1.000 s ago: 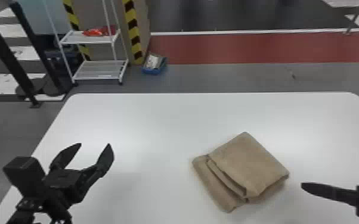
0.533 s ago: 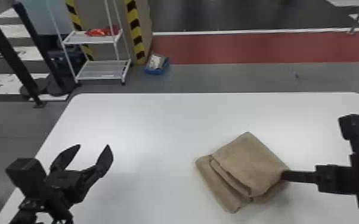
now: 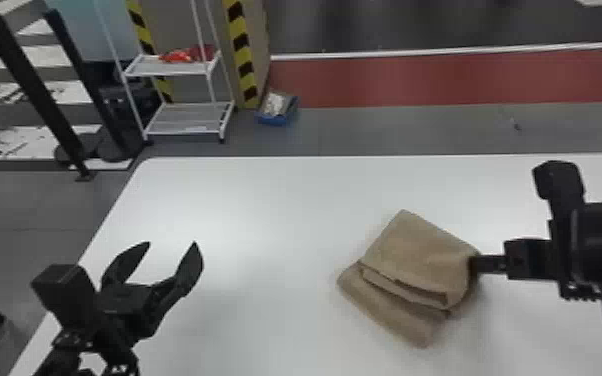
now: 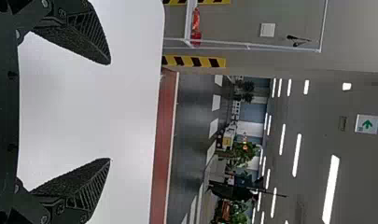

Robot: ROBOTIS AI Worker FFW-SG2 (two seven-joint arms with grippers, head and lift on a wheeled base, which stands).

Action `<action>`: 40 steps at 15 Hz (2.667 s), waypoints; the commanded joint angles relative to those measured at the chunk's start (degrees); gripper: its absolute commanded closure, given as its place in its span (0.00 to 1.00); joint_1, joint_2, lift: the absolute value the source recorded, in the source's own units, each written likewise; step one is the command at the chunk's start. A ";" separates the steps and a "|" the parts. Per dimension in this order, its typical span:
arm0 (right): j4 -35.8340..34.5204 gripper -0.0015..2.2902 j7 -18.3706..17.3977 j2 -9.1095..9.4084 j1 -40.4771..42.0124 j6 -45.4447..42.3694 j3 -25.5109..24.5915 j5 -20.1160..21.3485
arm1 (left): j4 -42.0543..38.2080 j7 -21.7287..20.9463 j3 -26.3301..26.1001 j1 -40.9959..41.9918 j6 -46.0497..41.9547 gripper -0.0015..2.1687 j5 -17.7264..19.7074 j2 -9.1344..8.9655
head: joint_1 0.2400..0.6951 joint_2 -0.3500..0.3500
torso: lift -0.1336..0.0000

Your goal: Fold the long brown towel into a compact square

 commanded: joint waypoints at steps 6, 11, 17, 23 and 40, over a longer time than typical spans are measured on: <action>8.30 0.99 -3.86 0.26 -5.87 -9.59 0.21 -0.64 | 0.71 -0.34 1.14 -0.16 -0.53 0.08 0.26 -0.24 | 1.00 0.68 | 0.07; 11.20 0.99 -4.48 0.26 -6.22 -18.20 -0.23 -3.10 | 0.79 -0.34 1.14 -0.07 -0.53 0.08 0.26 -0.24 | 1.00 0.68 | 0.07; 11.64 0.97 -4.39 0.26 -5.78 -20.31 0.21 -3.98 | 0.18 -0.43 1.32 0.99 -0.70 0.08 0.35 -0.24 | 1.00 0.70 | 0.07; -3.12 0.71 4.31 0.26 0.72 -12.93 1.17 5.86 | -0.70 -1.22 2.72 1.69 -0.70 0.08 1.05 -0.24 | 1.00 0.72 | 0.07; -15.78 0.08 28.66 -15.35 13.03 -43.51 23.15 38.73 | 0.97 -2.62 4.66 1.25 -0.88 0.08 2.46 -0.24 | 1.00 0.84 | 0.07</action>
